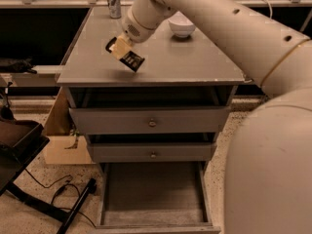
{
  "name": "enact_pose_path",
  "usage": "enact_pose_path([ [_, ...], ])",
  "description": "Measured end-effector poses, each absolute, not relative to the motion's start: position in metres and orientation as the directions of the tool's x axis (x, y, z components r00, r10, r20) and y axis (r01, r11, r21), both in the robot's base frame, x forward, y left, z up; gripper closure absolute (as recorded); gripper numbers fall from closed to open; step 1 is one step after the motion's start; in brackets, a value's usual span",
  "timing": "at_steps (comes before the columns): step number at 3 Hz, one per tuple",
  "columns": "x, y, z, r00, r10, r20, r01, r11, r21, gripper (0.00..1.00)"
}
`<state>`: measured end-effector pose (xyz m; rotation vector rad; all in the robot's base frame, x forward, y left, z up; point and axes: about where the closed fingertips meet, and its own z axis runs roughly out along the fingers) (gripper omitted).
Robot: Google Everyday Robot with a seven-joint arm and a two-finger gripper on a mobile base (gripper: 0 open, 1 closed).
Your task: Place rxbar chocolate into bottom drawer
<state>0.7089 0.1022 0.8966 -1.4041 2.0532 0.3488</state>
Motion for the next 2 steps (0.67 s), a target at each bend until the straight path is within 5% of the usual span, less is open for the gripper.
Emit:
enact_pose_path([
  [2,0.683,0.05,0.884,-0.351,-0.746,-0.566,-0.86,0.496,-0.121,1.0],
])
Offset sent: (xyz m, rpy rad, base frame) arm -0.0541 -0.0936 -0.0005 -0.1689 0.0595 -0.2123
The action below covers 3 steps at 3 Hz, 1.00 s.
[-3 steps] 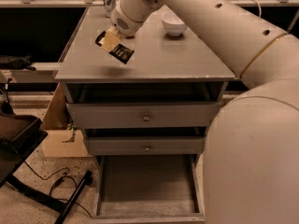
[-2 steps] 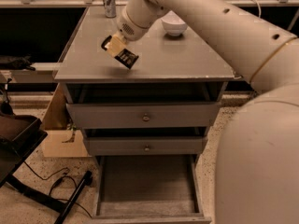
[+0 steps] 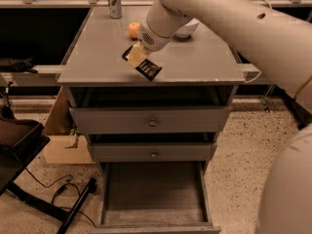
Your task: Place rxbar chocolate into bottom drawer
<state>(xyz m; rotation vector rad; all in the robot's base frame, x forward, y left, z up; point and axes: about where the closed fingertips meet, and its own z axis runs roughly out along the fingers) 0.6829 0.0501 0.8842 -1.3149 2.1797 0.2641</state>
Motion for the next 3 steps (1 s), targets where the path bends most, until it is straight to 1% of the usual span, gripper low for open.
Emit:
enact_pose_path([
  [1,0.659,0.024,0.906,-0.377,-0.757,-0.534,-0.83,0.532,-0.168,1.0],
  [2,0.64,0.015,0.926,-0.359,-0.782,-0.509,-0.833,0.515,-0.204,1.0],
  [3,0.627,0.006,0.903,-0.359,-0.813,-0.459,-0.867,0.472,-0.159,1.0],
])
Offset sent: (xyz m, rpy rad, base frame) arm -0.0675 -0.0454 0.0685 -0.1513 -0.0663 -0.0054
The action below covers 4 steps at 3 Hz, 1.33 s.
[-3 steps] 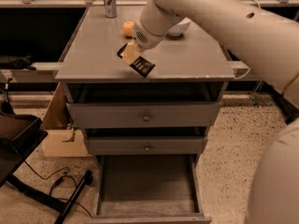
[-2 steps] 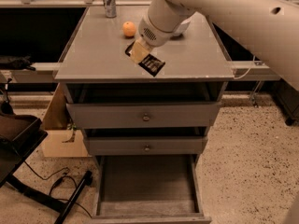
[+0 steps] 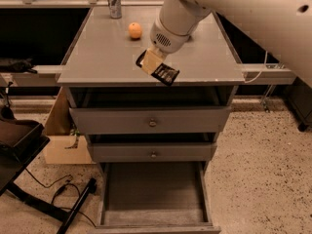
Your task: Place rxbar chocolate into bottom drawer
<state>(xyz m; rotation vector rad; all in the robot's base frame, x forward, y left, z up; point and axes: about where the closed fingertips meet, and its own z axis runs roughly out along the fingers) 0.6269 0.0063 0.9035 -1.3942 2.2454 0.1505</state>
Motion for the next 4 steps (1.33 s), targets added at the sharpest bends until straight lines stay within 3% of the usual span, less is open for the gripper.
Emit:
enact_pose_path([
  [2,0.562,0.008,0.74,-0.45,-0.743,-0.495,-0.885,0.444,0.139,1.0],
  [3,0.52,0.005,0.689,-0.514,-0.667,-0.54,-0.85,0.478,0.22,1.0],
  [4,0.507,-0.006,0.665,-0.543,-0.636,-0.549,-0.827,0.518,0.219,1.0],
])
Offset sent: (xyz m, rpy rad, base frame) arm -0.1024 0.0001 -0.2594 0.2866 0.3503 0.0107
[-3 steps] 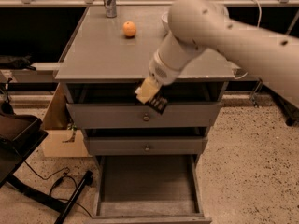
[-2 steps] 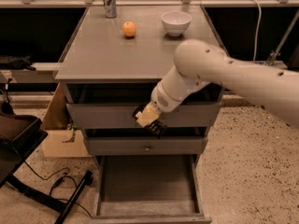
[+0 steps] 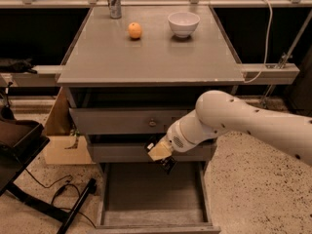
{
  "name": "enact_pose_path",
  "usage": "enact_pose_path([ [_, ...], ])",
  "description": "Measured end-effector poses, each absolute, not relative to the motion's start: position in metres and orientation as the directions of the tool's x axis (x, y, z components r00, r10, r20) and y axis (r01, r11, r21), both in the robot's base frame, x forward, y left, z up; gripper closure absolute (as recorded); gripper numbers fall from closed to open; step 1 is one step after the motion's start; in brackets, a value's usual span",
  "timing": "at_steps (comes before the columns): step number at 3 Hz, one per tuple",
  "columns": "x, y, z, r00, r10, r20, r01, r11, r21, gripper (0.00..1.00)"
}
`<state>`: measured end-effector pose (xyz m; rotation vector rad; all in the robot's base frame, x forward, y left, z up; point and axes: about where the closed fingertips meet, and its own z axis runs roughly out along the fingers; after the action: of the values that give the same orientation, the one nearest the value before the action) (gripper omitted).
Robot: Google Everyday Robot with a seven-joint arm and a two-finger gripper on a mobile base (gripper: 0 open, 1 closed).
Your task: Place rxbar chocolate into bottom drawer
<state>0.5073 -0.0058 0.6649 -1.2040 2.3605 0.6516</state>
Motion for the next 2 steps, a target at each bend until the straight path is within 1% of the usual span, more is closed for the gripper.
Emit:
enact_pose_path([
  [1,0.51,-0.005,0.66,-0.546,-0.637,-0.544,-0.826,0.519,0.22,1.0],
  [2,0.529,-0.007,0.611,-0.584,-0.644,-0.493,-0.804,0.542,0.245,1.0],
])
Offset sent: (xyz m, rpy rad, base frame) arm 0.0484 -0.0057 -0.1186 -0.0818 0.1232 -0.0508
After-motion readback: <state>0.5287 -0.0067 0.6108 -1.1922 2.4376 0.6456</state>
